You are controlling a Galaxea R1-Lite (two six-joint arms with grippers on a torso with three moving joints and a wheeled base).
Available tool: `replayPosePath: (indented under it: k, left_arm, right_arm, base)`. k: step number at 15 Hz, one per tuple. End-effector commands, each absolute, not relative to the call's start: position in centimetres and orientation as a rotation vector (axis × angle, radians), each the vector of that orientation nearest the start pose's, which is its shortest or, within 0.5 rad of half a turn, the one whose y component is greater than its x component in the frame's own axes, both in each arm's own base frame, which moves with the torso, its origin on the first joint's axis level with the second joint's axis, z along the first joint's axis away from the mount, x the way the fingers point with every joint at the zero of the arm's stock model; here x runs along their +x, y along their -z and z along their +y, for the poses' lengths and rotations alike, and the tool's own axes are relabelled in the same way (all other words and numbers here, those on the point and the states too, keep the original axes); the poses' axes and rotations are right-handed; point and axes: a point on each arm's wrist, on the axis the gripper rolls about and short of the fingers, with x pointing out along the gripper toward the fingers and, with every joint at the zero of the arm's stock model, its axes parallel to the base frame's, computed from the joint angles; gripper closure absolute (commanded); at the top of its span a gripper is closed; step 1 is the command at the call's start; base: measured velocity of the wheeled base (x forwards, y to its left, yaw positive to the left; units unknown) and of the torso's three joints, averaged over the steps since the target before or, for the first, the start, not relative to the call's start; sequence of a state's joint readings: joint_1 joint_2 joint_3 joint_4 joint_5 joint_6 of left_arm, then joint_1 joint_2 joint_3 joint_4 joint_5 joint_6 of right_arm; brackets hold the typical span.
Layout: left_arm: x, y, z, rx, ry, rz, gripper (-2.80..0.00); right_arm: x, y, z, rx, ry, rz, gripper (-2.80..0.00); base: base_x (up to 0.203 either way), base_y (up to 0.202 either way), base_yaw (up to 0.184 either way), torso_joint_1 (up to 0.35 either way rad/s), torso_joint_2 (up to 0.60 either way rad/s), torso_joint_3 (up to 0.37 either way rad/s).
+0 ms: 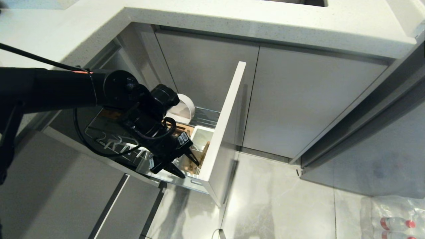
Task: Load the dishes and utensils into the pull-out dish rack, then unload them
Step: Pick up the chopsticks and place it in the cupboard, then pick up the spoon and place it in the cupboard
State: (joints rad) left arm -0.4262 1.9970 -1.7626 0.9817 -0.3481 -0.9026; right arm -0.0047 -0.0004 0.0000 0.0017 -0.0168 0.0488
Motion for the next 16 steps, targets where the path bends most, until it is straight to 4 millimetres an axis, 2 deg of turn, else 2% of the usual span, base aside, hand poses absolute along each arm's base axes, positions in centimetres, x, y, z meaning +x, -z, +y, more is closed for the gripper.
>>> replayPosePath:
  k: [1, 5, 10, 11, 16]
  left_arm:
    - [31.0, -21.5, -14.9, -0.703, 0.067, 1.445, -2.80]
    - [30.0, -23.4, -14.4, -0.717, 0.093, 1.397, -2.80]
    - [27.3, -27.2, -13.1, -0.718, 0.123, 1.264, -2.80]
    - [26.5, -28.1, -12.7, -0.717, 0.128, 1.228, 0.00]
    - [21.7, -33.3, -10.6, -0.725, 0.179, 1.008, 0.00]
  right_arm:
    - [-2.3, -7.5, 0.0, 0.049, 0.022, 0.003, 0.00]
    - [-2.3, -7.5, 0.0, 0.049, 0.022, 0.003, 0.00]
    - [-2.3, -7.5, 0.0, 0.049, 0.022, 0.003, 0.00]
    - [-2.3, -7.5, 0.0, 0.049, 0.022, 0.003, 0.00]
    - [-2.3, -7.5, 0.0, 0.049, 0.022, 0.003, 0.00]
  base:
    - [0.000, 0.000, 0.000, 0.000, 0.00, 0.000]
    - [0.000, 0.000, 0.000, 0.000, 0.00, 0.000]
    - [0.000, 0.000, 0.000, 0.000, 0.00, 0.000]
    - [0.000, 0.000, 0.000, 0.000, 0.00, 0.000]
    - [0.000, 0.000, 0.000, 0.000, 0.00, 0.000]
